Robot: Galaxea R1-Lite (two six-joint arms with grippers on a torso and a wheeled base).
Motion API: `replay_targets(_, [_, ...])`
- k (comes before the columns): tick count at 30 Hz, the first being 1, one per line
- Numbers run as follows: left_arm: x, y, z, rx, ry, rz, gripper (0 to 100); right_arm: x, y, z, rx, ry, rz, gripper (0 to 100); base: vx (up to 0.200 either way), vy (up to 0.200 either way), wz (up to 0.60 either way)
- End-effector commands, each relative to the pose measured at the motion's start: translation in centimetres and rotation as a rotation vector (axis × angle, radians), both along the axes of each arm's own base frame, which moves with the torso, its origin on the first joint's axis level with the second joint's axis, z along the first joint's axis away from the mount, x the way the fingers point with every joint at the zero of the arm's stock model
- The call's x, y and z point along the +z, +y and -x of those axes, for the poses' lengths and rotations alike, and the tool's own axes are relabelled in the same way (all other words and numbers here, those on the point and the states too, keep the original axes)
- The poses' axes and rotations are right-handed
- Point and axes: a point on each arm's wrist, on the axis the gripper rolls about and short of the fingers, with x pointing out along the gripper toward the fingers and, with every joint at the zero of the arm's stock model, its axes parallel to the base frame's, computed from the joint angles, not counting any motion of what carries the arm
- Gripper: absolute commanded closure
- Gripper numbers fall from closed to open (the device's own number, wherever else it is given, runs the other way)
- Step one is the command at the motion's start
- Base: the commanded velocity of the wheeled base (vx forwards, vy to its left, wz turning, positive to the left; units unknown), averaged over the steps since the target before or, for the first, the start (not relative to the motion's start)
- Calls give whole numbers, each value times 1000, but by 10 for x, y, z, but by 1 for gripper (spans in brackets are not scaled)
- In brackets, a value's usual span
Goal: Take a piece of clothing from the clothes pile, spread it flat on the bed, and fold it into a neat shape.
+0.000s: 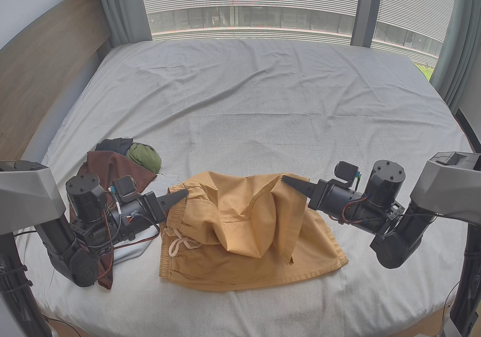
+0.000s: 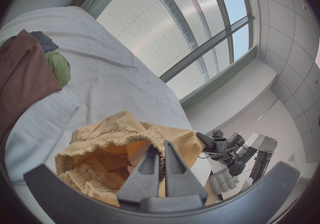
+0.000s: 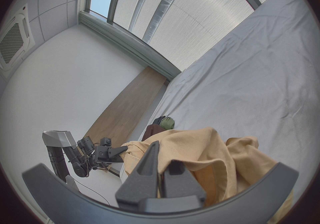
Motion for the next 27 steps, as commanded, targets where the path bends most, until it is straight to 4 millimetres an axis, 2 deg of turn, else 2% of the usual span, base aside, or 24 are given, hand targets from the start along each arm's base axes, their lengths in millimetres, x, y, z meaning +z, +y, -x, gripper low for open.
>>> replay_targets(1, [8,1,-2,7,-31,9,100,18,-14,3,-25,-41,-12,100,0,0,0])
replay_targets(6, [10,3,-8,25,-49,14,100,30,-24,2,-52,-72,-24,100,0,0,0])
replay_targets(27, [22,34,-25,129,-90,51,100,41,-62,-12,-153,-116,-30,100,0,0,0])
